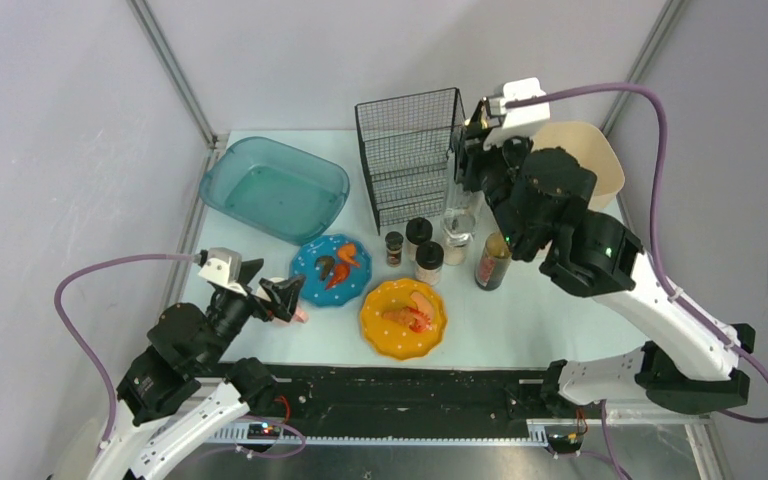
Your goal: Clear the kitchen counter
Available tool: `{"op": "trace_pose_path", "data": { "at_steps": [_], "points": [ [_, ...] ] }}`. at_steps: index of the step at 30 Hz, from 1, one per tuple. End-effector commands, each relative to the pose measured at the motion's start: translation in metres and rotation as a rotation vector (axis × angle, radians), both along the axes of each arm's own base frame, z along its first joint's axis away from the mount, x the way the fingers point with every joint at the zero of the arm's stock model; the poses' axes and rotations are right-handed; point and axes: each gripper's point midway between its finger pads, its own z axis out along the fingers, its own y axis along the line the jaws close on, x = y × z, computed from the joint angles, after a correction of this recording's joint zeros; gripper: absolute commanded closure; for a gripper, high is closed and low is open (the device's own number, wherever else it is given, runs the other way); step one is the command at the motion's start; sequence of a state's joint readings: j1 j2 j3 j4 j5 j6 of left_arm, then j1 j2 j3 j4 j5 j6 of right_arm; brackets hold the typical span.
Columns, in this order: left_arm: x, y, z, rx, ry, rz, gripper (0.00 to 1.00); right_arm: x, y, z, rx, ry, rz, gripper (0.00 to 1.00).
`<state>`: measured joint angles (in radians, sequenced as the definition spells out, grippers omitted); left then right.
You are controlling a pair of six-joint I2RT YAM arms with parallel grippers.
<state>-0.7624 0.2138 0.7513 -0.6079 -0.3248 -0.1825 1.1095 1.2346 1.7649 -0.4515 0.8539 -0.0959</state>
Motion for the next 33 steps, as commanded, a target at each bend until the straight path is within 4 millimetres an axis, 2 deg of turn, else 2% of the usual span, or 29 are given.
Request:
{"op": "trace_pose_path", "data": {
  "at_steps": [1,2,5,6,9,10,15,19,23,25,26,27,28,30,33],
  "points": [
    [0.000,-0.002,0.006,0.000,-0.027,-0.014,0.02,0.014,-0.012,0.047,0.077,-0.094,-0.002,1.00],
    [0.000,-0.003,0.006,0.000,-0.027,-0.020,0.02,0.017,-0.009,0.051,0.087,-0.102,0.017,1.00],
    [-0.001,-0.004,0.007,0.001,-0.028,-0.029,0.02,0.038,-0.017,0.057,0.111,-0.126,-0.009,1.00],
    [0.000,-0.005,0.006,0.002,-0.025,-0.030,0.02,0.043,-0.012,0.059,0.114,-0.137,0.007,1.00],
    [-0.001,-0.006,0.006,0.002,-0.023,-0.037,0.02,0.062,-0.014,0.062,0.094,-0.170,-0.002,1.00],
    [-0.001,-0.007,0.005,0.004,-0.022,-0.042,0.02,0.067,-0.008,0.064,0.092,-0.184,0.016,1.00],
    [-0.002,-0.012,0.003,0.011,-0.013,-0.065,0.02,0.100,-0.009,0.071,0.082,-0.256,0.007,1.00],
    [-0.002,-0.013,0.004,0.010,-0.014,-0.071,0.02,0.123,-0.004,0.082,0.094,-0.344,0.038,1.00],
    [-0.002,-0.011,0.004,0.008,-0.017,-0.066,0.02,0.142,-0.009,0.097,0.108,-0.442,0.043,1.00],
    [-0.002,-0.012,0.004,0.008,-0.016,-0.065,0.02,0.153,-0.006,0.099,0.100,-0.473,0.062,1.00],
    [-0.002,-0.012,0.003,0.009,-0.015,-0.068,0.02,0.164,0.000,0.092,0.091,-0.464,0.070,1.00],
    [-0.002,-0.013,0.003,0.011,-0.013,-0.069,0.02,0.166,-0.002,0.099,0.091,-0.487,0.078,1.00],
    [-0.002,-0.013,0.003,0.012,-0.012,-0.069,0.02,0.177,0.004,0.093,0.091,-0.477,0.087,1.00],
    [-0.002,-0.013,0.002,0.013,-0.010,-0.070,0.02,0.187,0.008,0.099,0.107,-0.519,0.117,1.00],
    [-0.002,-0.014,0.002,0.013,-0.010,-0.073,0.02,0.207,0.006,0.098,0.116,-0.550,0.110,1.00]
  ]
}}
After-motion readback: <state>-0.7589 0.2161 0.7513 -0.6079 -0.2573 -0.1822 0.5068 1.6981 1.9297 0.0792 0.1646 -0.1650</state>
